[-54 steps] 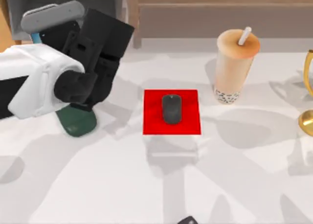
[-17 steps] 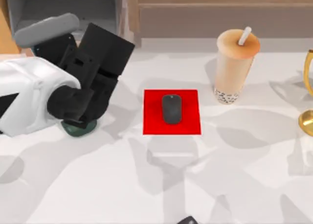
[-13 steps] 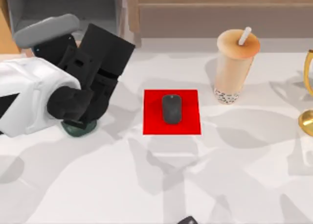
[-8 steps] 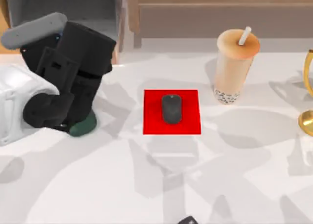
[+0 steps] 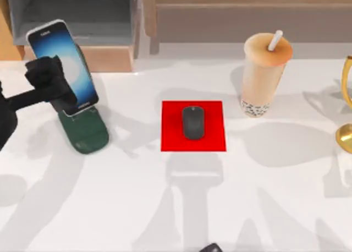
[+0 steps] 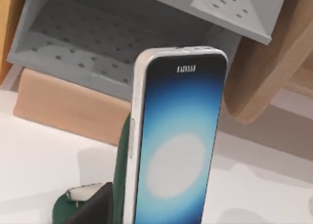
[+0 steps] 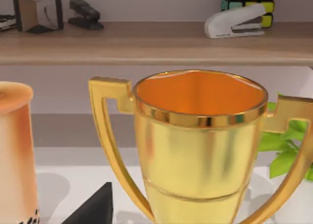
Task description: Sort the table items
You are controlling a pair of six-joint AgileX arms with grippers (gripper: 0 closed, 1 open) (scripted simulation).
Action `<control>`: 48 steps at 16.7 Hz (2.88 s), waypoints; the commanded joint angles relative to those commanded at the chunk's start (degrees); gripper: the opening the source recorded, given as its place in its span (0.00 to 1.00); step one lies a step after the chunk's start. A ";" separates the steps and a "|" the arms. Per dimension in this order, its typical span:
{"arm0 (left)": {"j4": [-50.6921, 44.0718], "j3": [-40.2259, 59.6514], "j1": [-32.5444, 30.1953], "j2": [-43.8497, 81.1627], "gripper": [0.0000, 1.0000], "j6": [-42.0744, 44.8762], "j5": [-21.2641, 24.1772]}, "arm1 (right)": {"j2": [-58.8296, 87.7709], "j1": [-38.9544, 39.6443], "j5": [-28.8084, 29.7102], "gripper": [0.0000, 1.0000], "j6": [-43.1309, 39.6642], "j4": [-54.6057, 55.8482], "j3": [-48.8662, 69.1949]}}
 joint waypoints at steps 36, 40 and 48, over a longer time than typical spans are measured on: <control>5.27 -31.05 25.52 -43.56 1.00 28.84 18.07 | 75.57 31.29 19.95 1.00 -0.37 50.66 17.26; 5.27 -31.05 25.52 -43.56 1.00 28.84 18.07 | 97.91 34.22 27.26 1.00 -0.20 65.20 23.95; 5.27 -31.05 25.52 -43.56 1.00 28.84 18.07 | 123.17 34.93 36.87 1.00 -0.09 84.96 36.86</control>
